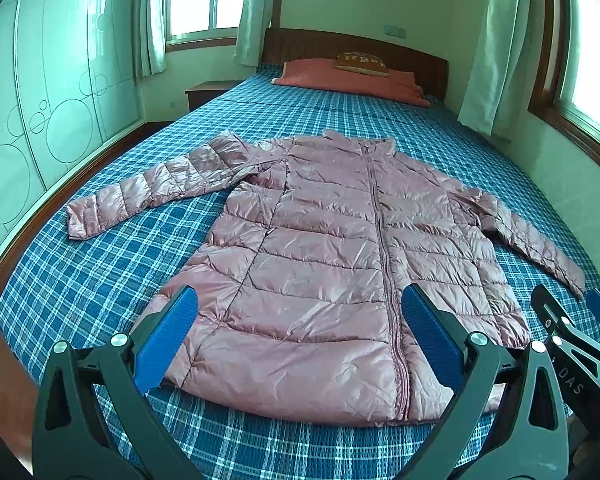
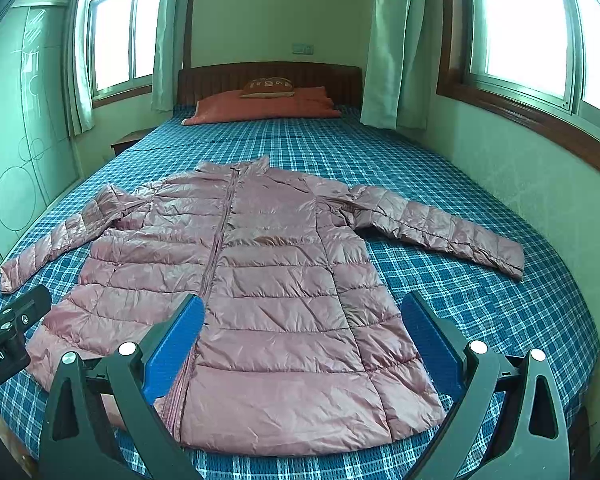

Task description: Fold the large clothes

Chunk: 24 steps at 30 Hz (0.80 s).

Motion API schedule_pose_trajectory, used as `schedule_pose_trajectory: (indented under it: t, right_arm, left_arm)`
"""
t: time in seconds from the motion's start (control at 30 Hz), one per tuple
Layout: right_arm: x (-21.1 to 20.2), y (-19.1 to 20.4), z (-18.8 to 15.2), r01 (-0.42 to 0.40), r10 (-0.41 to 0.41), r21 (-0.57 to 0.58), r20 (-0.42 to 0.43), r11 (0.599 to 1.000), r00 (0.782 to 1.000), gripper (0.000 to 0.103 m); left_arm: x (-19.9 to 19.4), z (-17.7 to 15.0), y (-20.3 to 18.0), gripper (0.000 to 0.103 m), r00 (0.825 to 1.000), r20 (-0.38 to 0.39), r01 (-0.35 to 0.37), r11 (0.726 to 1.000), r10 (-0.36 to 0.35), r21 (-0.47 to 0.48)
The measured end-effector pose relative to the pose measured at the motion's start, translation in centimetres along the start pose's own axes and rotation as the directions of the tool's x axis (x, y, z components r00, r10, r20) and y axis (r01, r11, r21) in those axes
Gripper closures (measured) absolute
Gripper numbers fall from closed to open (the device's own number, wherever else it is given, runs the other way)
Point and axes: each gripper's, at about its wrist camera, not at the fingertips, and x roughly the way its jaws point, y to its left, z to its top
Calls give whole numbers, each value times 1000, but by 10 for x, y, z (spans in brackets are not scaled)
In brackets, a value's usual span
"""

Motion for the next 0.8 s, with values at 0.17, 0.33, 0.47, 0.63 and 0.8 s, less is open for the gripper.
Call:
schedule_pose_trajectory:
  t: [0.17, 0.33, 0.47, 0.63, 0.8]
  right_arm:
    - [0, 2, 0, 0, 0, -1, -1, 1000, 1000, 5]
    - [0, 2, 0, -1, 1, -1, -1, 1000, 1000, 5]
    - [-1, 2, -1, -2, 2, -3, -2, 1000, 1000, 5]
    - [-1, 2, -1, -2, 2, -3, -2, 1000, 1000, 5]
    - [-1, 2, 0, -2, 2, -4, -2, 1000, 1000, 5]
  left_arm:
    - [0, 0, 0, 2, 1000, -1, 1, 1000, -1, 1]
    - [0, 1, -1, 2, 1000, -2, -2, 1000, 2, 3]
    - [0, 0, -1, 2, 1000, -1, -2, 1000, 2, 1]
    - [0, 0, -1, 2, 1000, -1, -3, 1000, 3, 2]
    - [0, 1, -2, 2, 1000, -1, -3, 1000, 3, 1]
